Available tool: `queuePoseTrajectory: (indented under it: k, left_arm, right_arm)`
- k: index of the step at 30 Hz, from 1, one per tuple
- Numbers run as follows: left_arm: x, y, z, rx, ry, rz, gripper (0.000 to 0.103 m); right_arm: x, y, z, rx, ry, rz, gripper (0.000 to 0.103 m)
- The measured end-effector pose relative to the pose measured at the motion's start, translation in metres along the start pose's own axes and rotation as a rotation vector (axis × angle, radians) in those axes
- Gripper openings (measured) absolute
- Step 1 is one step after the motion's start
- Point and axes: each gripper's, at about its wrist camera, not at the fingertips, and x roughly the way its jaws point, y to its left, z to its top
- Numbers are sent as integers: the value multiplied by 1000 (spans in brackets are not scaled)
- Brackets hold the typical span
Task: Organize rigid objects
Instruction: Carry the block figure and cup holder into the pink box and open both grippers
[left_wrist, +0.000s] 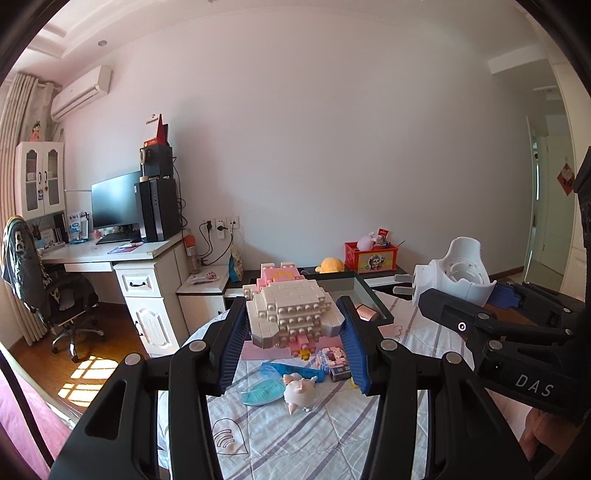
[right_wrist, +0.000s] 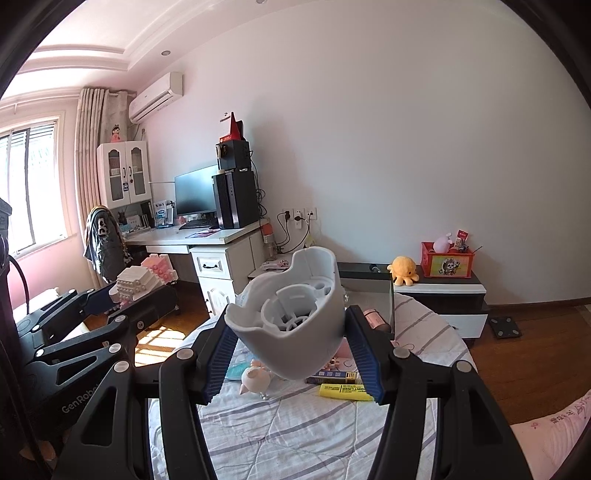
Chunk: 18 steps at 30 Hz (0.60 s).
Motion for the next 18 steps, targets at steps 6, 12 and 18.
queuePoseTrajectory:
  k: [6,12,18]
  left_arm:
    - [69,7,7,36,75,2,49]
    - [172,19,8,68,205,-47,49]
    - [268,28,-10,82,380,-53,49]
  right_arm:
    - [52,-29,10,3,66,-13,60]
    - [130,-71,11,17,174,-40,60]
    - [217,-103,-2,38,309,-52,60]
